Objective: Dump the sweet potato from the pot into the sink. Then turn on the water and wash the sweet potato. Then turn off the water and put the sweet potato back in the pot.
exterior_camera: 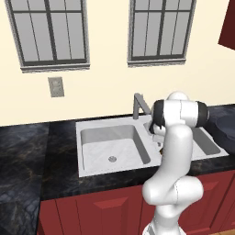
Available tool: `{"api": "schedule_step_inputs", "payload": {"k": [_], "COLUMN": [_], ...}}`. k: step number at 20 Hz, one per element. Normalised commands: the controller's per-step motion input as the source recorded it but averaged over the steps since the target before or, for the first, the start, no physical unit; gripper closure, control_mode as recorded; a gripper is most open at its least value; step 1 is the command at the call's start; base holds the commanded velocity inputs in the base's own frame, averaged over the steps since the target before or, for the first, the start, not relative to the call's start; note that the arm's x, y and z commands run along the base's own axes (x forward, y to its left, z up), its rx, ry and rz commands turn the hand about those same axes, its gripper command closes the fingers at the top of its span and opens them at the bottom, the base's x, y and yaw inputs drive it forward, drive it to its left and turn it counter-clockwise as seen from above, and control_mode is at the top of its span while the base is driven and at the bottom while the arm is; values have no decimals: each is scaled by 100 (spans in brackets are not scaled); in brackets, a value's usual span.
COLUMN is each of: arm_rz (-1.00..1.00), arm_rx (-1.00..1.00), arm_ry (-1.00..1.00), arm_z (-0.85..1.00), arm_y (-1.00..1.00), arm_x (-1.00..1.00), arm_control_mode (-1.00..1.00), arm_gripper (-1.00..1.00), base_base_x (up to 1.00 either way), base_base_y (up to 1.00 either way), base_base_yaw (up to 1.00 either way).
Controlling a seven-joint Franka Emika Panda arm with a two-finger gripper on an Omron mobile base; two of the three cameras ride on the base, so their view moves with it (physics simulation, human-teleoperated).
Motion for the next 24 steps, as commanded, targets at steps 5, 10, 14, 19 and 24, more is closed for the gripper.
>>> {"api": "schedule_step_inputs", "payload": {"k": [5, 10, 14, 19, 24], "arm_rz": [0, 0, 0, -1, -1], "arm_rx": [0, 0, 0, 0, 0], "arm_ry": [4, 5, 4, 1, 0], "arm_z": [-31, -51, -51, -41, -18], "arm_y": [-2, -32, -23, -2, -2], "arm_x": [22, -4, 0, 0, -6], "arm_control_mode": [-100, -100, -100, -100, -100], "arm_gripper": [-100, -100, -100, 100, 100], "base_base_x": [0, 0, 0, 0, 0], "base_base_y": [0, 0, 0, 0, 0], "base_base_yaw": [0, 0, 0, 0, 0]}}
